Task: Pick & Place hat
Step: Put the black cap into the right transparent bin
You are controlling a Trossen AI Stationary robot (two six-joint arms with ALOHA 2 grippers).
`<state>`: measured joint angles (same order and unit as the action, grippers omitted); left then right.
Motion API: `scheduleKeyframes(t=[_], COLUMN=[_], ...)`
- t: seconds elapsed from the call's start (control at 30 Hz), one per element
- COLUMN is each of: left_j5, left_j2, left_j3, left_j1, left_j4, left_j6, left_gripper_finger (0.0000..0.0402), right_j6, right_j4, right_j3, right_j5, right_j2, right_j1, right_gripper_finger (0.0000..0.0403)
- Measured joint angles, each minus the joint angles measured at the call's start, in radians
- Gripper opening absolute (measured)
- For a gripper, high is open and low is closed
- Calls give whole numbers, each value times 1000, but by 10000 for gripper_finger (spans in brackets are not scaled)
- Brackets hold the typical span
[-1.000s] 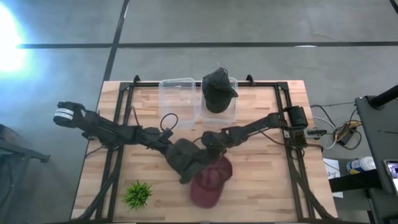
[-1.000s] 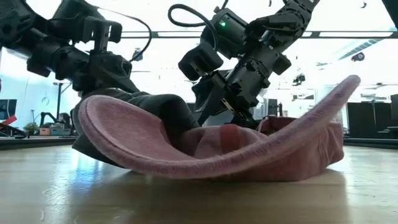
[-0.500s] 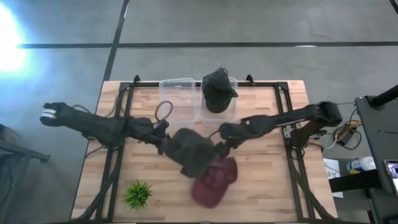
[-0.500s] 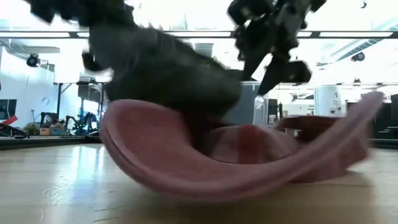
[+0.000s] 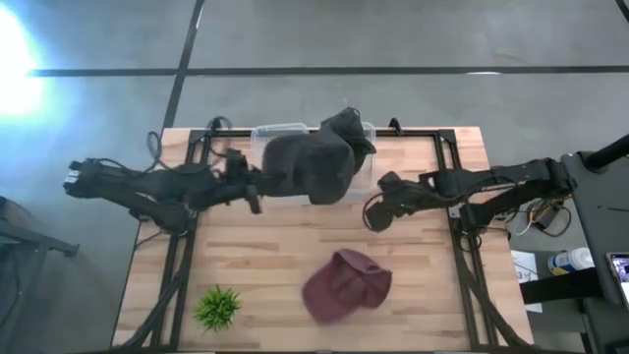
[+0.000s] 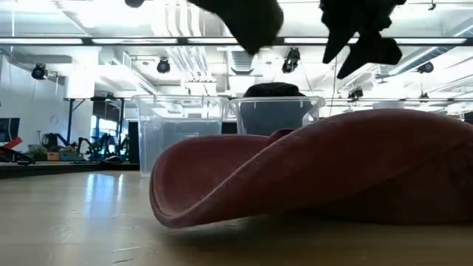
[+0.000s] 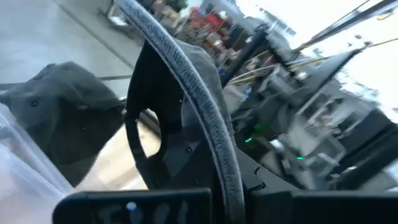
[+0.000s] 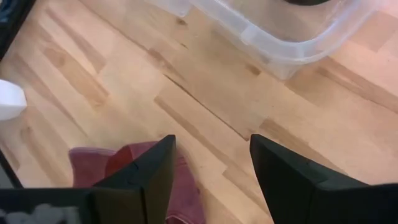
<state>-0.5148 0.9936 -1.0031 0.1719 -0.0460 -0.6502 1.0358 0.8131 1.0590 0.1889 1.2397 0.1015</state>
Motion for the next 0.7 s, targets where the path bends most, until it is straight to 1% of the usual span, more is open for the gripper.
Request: scheduleKeyframes(t=[0.1,0.17,0.23,0.3,0.33,0.37,0.43,0.5,0.53,0.6,0.7], left_j5=[42,42,-10,-66,-59,-12,148,301,351,412,480], left_j2=[93,150,196,238,258,276,308,343,359,401,463], left_j3=[-30,-61,-97,-140,-163,-188,-241,-292,-312,-337,-360], left_j1=[-24,-29,-38,-57,-71,-84,-104,-105,-104,-100,-84], left_j4=[23,44,56,62,53,21,-90,-267,-371,-527,-620], left_j6=[-26,-42,-40,1,45,93,171,215,229,262,336], left_gripper_finger=[9,9,9,9,9,9,9,9,9,9,9], right_j6=[-1,-8,-25,-50,-65,-76,-119,-180,-221,-342,-579], right_j4=[-10,-30,-78,-139,-164,-178,-178,-157,-151,-143,-140], right_j3=[-6,-9,-10,-10,-10,-8,3,15,20,33,49], right_j5=[-2,-3,-1,-2,-2,-2,-3,-3,-3,-6,-7], right_j2=[-40,-70,-101,-136,-155,-173,-206,-238,-253,-281,-291], right_j1=[1,1,4,6,8,10,10,10,10,10,10], right_gripper_finger=[203,203,203,203,203,203,203,203,203,203,203])
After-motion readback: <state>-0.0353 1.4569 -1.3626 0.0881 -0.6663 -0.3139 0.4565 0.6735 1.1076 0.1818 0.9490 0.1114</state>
